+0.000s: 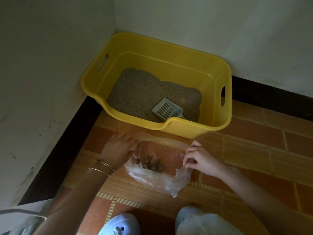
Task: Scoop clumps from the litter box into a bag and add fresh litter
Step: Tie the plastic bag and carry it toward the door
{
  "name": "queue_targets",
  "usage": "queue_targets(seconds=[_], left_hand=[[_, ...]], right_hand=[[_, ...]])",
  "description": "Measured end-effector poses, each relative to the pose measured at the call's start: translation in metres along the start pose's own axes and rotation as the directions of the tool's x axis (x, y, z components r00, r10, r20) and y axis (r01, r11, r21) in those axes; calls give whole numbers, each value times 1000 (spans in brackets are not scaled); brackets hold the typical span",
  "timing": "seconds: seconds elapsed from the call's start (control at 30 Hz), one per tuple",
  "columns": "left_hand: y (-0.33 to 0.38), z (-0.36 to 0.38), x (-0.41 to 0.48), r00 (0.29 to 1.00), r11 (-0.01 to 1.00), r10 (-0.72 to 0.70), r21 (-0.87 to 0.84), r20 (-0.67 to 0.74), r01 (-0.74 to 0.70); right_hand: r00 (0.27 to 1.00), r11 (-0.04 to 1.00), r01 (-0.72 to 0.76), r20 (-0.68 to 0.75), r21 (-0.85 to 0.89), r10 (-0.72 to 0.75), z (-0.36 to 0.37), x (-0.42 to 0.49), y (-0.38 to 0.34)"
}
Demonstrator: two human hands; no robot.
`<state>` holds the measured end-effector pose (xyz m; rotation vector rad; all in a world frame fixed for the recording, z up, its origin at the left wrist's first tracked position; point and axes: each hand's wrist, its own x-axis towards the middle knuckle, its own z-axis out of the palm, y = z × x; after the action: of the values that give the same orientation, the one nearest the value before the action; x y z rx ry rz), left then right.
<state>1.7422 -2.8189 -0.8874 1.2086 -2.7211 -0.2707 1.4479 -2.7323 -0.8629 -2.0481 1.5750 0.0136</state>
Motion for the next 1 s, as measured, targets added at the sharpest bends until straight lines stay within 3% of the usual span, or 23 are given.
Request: queue_targets(seconds=[0.13,0.3,0.67,0.83,1.0], left_hand=[[2,-10,-2,984,999,24,-33,-176,-30],[14,-33,-4,963,987,-20,-161,-270,-25],[31,-76,4,957,952,23,-287,-289,-109],[25,-72,4,988,979,21,-195,-152,-51],[24,-71,1,985,977,10,-209,-172,-46]], right_hand=[[998,995,40,-58,93,-35,-15,-2,-10],[990,983,97,-113,158,-79,-36,-4,-32],[934,948,289,-256,131,-249,-70,-4,-71],[969,970,222,-130,103,-208,-69,-3,-67],[973,967,229,-33,109,-227,-76,-4,-66]])
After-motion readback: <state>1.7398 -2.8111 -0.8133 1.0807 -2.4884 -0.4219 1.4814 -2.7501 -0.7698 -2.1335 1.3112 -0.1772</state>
